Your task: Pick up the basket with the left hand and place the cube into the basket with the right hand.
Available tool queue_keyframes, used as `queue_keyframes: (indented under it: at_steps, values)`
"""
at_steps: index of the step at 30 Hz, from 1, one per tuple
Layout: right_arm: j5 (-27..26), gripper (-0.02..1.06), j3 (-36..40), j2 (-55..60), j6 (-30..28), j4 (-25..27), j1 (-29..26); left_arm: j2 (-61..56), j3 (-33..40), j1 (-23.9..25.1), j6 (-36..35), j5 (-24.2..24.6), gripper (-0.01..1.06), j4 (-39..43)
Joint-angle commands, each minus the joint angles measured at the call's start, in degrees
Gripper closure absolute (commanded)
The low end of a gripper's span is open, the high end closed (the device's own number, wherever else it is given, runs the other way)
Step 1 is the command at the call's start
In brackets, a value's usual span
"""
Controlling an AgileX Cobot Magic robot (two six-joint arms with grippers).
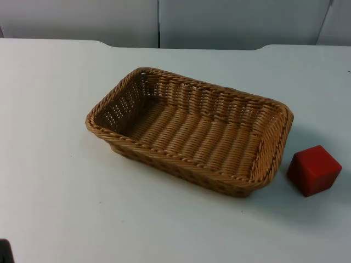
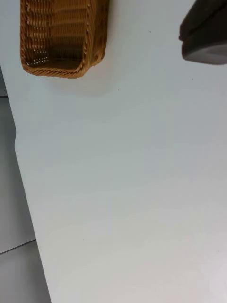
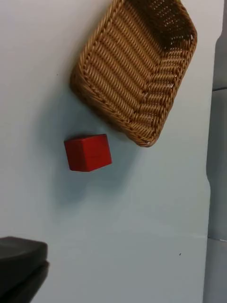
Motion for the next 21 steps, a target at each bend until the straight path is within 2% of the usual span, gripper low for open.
queue_keyframes:
  at_steps: [1, 5, 9, 13, 15, 21]
  values:
    - [-0.36, 1.04, 0.19, -0.15, 0.18, -0.06, 0.21, -0.28, 0.12, 0.03, -0.50, -0.55, 1.05, -0.41]
    - [-0.40, 1.04, 0.19, 0.62, 8.02, -6.41, 0.21, -0.28, 0.12, 0.03, -0.50, -0.55, 1.05, -0.41]
    - [-0.40, 1.04, 0.08, 7.85, 10.78, -9.86, 0.21, -0.28, 0.12, 0.03, -0.50, -0.55, 1.05, -0.41]
    - [-1.38, 1.04, 0.08, 17.81, 11.67, -9.86, 0.21, -0.28, 0.12, 0.03, -0.50, -0.55, 1.05, -0.41]
    - [-2.12, 1.04, -0.55, 26.75, 11.67, -8.91, 0.21, -0.28, 0.12, 0.03, -0.50, -0.55, 1.05, -0.41]
    - [-3.22, 1.04, -2.46, 36.98, 11.09, -7.37, 0.21, -0.28, 0.12, 0.03, -0.50, -0.55, 1.05, -0.41]
